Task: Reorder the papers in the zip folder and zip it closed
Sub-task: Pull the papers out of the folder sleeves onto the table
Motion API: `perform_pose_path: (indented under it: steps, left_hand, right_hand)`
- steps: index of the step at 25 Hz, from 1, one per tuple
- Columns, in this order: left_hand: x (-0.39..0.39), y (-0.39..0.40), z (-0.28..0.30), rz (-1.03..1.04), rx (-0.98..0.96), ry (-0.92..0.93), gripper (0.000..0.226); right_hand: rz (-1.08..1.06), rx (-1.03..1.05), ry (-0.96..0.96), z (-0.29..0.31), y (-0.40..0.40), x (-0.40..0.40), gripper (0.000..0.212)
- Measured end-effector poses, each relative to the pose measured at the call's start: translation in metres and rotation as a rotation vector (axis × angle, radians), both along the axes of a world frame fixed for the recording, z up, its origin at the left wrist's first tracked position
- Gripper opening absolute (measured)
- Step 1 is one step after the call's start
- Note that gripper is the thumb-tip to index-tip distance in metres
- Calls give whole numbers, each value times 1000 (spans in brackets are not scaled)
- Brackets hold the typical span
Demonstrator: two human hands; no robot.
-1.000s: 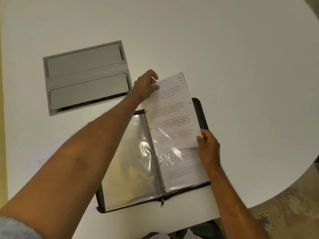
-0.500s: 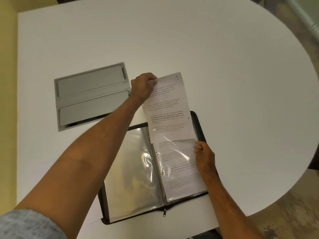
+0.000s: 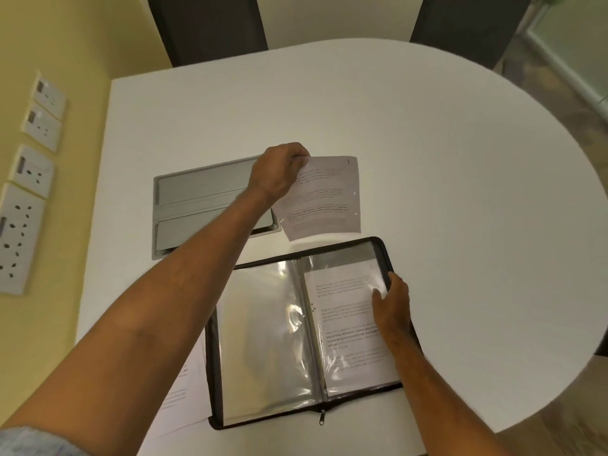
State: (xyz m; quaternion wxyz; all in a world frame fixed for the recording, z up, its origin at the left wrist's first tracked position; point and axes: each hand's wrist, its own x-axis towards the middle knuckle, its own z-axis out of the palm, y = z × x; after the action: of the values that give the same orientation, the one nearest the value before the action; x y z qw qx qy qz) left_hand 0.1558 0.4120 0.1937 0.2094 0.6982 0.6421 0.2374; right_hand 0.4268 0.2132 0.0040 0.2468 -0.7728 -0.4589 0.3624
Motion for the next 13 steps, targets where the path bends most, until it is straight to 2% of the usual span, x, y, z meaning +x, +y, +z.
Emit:
perform_pose_path:
  steps: [5,8,10,13]
  left_hand:
    - [-19,-42,26,-76,-57,94,21]
    - [-41,-71,30,-77,-179,79,18]
    - [-59,-92,25,-63,-256,55,16]
    - [-95,-127,9,-12,-329,52,15]
  right_hand:
    - [29,153,185,58,25,-34,73]
    - [196,175,191,84,29,-60,82]
    - [331,103,242,87,23,-77,70]
    - [503,-41,332,71,-2,-108,38]
